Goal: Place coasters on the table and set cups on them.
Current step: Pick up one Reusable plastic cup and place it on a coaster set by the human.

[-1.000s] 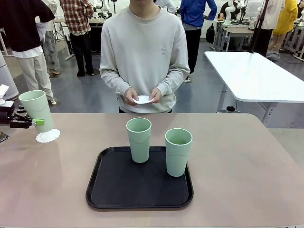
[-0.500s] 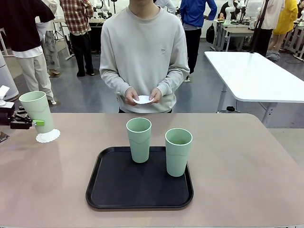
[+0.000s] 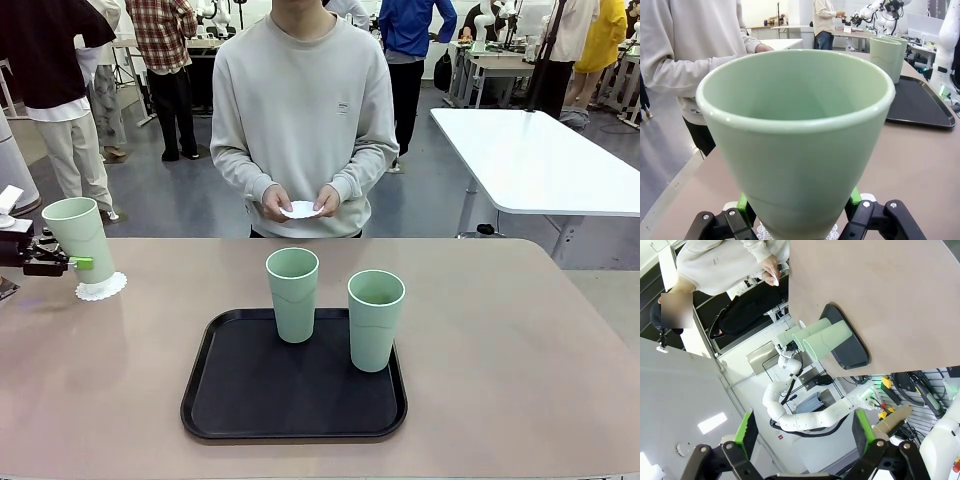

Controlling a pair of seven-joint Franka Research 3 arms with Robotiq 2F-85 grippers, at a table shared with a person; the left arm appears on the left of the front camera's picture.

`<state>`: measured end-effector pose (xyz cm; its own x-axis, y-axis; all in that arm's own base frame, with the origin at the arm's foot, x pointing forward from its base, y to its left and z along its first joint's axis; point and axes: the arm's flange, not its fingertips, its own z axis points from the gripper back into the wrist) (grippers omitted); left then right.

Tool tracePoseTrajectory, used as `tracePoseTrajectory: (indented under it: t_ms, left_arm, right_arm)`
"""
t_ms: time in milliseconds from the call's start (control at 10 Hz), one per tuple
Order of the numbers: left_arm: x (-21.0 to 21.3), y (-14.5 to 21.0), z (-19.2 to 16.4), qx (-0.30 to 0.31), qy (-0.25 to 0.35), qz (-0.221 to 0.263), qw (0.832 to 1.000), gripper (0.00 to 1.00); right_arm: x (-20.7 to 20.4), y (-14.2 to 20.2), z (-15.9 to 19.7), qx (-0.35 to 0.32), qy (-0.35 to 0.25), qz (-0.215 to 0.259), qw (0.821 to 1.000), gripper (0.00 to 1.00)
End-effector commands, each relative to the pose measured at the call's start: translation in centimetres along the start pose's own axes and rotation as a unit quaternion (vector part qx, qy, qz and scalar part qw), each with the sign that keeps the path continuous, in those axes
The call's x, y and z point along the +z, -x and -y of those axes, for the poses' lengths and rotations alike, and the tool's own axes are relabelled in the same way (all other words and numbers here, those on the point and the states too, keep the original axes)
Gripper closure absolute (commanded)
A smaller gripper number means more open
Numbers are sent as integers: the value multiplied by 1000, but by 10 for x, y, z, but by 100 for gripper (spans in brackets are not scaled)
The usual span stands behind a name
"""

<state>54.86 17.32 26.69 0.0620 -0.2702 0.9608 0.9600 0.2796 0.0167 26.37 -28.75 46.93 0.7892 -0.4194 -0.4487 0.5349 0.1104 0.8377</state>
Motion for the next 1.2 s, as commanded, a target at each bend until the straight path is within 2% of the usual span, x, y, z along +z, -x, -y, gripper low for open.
tracePoseTrajectory:
  t_ms: [0, 1100]
  left_arm:
    - [7, 6, -8, -13, 9, 5, 1000, 17]
    - [-3, 31, -12, -12, 40, 9, 999, 17]
  right_arm:
    - [0, -1, -1, 2, -1, 5, 1000, 0]
    - [0, -1, -1, 2, -1, 5, 1000, 0]
